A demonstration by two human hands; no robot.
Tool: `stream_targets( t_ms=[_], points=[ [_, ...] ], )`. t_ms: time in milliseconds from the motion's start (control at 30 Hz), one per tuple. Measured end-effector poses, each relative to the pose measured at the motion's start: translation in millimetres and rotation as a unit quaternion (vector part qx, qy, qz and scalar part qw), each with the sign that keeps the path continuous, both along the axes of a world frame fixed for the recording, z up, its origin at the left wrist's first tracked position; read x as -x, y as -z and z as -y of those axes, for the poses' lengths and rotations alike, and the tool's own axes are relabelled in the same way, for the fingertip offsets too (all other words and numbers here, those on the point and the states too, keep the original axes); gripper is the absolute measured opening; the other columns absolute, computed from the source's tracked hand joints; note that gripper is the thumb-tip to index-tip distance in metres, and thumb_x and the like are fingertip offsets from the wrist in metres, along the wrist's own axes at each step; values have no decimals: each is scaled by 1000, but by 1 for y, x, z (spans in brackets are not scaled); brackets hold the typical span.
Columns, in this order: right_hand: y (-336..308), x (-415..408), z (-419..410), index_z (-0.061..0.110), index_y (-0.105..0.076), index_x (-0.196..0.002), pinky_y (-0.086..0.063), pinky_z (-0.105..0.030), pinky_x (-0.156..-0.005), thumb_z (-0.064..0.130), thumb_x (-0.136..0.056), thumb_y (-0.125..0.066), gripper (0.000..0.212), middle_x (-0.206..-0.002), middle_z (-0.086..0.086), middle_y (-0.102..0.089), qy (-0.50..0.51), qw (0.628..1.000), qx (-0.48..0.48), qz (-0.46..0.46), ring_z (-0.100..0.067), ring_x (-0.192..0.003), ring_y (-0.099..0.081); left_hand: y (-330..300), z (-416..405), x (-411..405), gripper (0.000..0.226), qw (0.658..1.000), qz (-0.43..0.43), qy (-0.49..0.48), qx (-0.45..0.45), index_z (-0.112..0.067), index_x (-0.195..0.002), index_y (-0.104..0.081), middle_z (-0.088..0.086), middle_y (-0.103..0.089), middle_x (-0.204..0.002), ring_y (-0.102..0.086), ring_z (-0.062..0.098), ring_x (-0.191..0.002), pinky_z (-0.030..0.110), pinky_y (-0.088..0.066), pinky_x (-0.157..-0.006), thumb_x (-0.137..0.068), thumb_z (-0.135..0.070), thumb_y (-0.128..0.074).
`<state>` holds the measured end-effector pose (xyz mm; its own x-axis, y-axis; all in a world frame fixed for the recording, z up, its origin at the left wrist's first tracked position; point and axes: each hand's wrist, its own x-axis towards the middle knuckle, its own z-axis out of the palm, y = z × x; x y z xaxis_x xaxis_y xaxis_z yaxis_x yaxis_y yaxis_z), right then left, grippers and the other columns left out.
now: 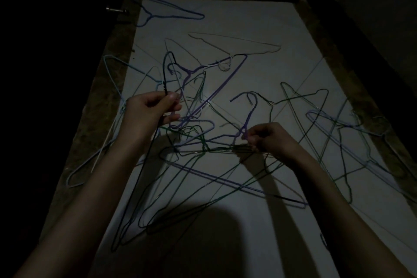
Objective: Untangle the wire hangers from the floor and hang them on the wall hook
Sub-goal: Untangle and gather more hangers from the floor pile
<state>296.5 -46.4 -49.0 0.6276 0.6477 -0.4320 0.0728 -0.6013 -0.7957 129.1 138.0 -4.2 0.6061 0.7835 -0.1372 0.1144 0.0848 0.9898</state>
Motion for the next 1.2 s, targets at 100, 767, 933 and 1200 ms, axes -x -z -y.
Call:
stream_targets(
  t_ms=[100, 767, 933, 1200],
  points=[
    [-19, -9, 3, -7, -64, -97, -43, -14, -47, -5, -90, -50, 16, -72, -11, -56, 29, 999, -22, 11, -14, -55, -49, -1, -1, 1, 14, 1000, 3, -8, -2, -3, -97, -64, 7, -66, -84, -68, 3, -71, 13, -51, -61, -92, -11, -55],
    [-74, 32, -37, 5, -62, -90, -56, -19, -59, 0, -88, -57, 7, -79, -9, -56, 85, 970, -212, -77, -13, -64, -58, -5, 33, -21, 20, 983, 87, 48, 157, -10, -111, -59, 13, -67, -94, -69, 22, -93, 30, -56, -83, -91, -6, -54],
    [-69, 52, -46, 4, -60, -100, -54, -16, -58, 5, -87, -60, 13, -79, -6, -61, 34, 976, -197, -83, -7, -62, -60, 2, 39, -23, 29, 979, 64, 86, 174, -17, -123, -54, 10, -70, -103, -69, 16, -95, 20, -55, -74, -96, -9, -48],
    [-56, 56, -46, 10, -64, -97, -54, -28, -69, 12, -88, -60, 10, -84, -6, -64, -18, 987, -159, 10, -15, -73, -63, 8, 31, -26, 27, 965, 80, 80, 238, -2, -115, -61, 14, -68, -110, -65, 21, -105, 27, -54, -88, -92, 1, -48]
  ],
)
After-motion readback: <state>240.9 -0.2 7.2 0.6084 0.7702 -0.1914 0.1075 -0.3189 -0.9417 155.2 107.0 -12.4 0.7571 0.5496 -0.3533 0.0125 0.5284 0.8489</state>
